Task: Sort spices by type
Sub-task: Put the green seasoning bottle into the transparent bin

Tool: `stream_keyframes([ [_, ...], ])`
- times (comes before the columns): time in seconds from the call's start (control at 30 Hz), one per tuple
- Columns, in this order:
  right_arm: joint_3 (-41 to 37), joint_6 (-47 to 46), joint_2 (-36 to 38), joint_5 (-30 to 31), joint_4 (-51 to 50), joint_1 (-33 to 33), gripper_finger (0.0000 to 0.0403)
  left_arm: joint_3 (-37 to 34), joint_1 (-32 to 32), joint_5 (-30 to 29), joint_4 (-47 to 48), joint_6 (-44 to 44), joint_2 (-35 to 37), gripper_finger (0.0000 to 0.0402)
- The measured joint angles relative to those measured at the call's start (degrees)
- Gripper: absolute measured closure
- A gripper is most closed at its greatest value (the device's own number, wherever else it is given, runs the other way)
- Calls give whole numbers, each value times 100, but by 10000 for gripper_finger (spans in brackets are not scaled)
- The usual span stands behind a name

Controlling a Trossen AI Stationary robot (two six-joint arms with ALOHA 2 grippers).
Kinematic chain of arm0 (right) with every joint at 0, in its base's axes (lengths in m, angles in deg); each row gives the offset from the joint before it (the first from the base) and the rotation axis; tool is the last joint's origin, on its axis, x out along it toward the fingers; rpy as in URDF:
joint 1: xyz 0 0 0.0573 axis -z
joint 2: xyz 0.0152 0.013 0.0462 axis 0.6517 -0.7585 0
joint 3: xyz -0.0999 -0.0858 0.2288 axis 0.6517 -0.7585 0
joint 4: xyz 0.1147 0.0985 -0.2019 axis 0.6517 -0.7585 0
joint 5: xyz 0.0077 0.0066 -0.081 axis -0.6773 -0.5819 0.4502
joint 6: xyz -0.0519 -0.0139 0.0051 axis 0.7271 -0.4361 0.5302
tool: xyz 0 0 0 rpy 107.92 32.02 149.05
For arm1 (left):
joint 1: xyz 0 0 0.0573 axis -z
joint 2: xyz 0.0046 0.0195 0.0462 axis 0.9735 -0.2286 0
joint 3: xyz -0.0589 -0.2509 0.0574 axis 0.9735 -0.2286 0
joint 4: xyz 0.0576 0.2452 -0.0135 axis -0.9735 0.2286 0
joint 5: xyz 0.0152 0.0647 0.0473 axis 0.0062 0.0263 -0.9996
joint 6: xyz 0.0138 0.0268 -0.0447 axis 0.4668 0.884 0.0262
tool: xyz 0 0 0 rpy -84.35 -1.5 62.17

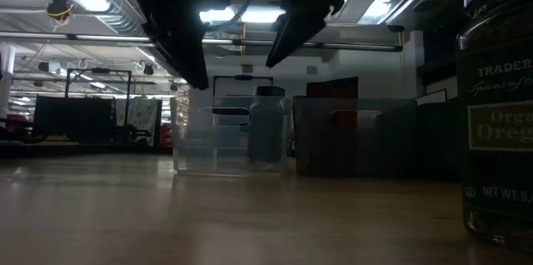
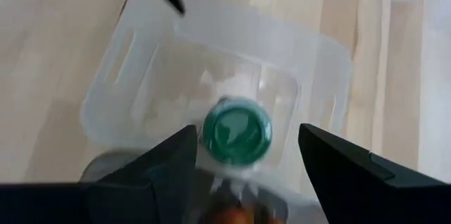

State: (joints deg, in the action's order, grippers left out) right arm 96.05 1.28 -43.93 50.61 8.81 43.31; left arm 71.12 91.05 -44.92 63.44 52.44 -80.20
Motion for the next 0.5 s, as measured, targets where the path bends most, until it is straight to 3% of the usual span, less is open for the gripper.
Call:
stream_keyframes([
  [0.27,925,-1005,2,-87,-1679,-274,152,-1,82,-247,318,707,841,155],
  [0.5,1001,-2012,7,-888,-2056,-1153,152,1,198,-333,329,1471,1411,155],
])
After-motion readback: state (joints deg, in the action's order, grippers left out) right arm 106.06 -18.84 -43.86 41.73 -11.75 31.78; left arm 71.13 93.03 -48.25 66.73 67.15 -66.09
